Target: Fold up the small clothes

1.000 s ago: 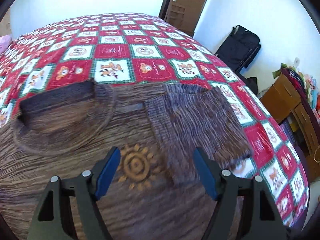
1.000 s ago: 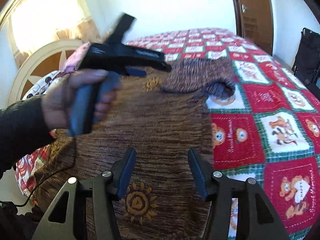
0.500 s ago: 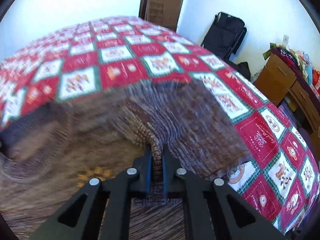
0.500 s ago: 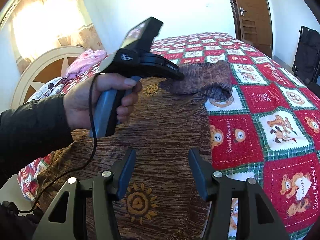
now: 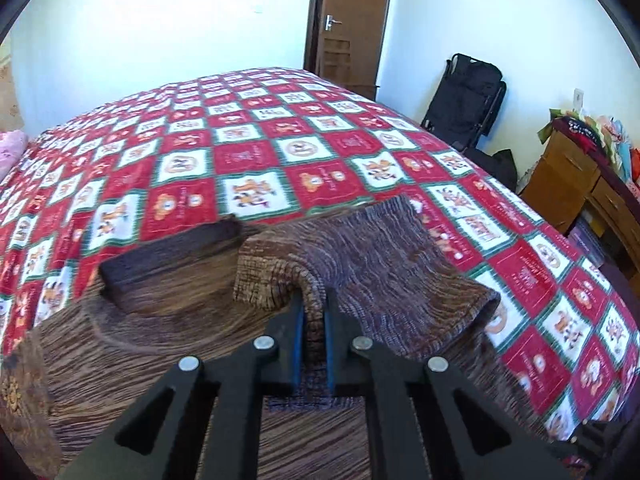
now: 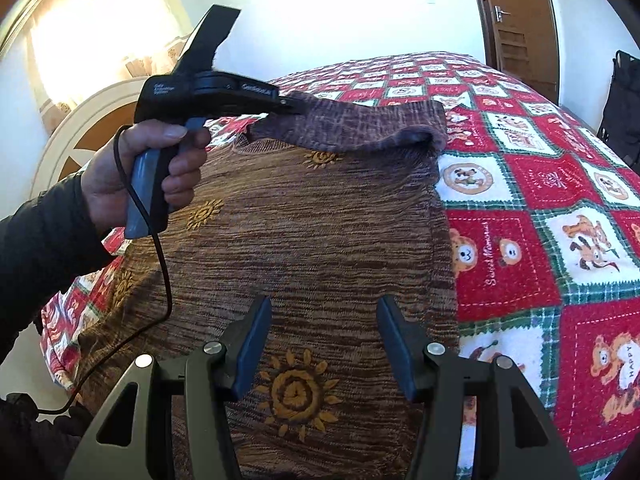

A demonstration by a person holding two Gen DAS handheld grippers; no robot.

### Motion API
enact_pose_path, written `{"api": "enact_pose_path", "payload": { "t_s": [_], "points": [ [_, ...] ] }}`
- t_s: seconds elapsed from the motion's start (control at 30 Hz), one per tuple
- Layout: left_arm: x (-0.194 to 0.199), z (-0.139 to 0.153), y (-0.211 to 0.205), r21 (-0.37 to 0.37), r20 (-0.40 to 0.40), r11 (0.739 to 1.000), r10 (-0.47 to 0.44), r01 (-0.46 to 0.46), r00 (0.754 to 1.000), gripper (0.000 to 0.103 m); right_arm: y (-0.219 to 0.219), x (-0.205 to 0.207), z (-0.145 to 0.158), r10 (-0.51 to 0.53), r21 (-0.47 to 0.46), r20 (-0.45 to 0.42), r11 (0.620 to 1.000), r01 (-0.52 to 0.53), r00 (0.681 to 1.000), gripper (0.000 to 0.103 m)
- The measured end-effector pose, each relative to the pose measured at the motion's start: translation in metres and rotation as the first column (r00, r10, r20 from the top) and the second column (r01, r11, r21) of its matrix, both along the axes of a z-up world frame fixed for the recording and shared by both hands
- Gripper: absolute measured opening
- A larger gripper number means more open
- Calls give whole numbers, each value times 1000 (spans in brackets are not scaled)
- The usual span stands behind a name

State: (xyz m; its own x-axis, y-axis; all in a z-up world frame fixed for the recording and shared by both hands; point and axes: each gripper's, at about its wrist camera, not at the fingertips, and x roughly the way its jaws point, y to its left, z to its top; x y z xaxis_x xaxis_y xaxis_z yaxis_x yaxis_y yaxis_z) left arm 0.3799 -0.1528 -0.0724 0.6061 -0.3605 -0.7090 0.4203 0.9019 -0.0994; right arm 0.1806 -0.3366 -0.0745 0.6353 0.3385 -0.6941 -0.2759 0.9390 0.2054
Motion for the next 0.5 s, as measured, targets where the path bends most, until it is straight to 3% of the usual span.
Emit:
{"api": "enact_pose_path", "payload": {
  "t_s": [0.23, 0.43, 0.5],
  "points": [
    [-5, -12, 25, 28, -3, 999, 35, -34, 999, 9, 3, 0, -3, 17, 4, -17, 1000, -17, 1000, 56],
    [4, -54, 40, 93, -107, 992, 94, -84, 990, 15, 9, 2, -4, 61, -2, -51, 998, -61, 997, 56],
    [4, -56, 46, 61, -118, 995, 92, -85, 989, 17, 7, 3, 5, 79, -2, -59, 997, -80, 995, 56]
  ]
}}
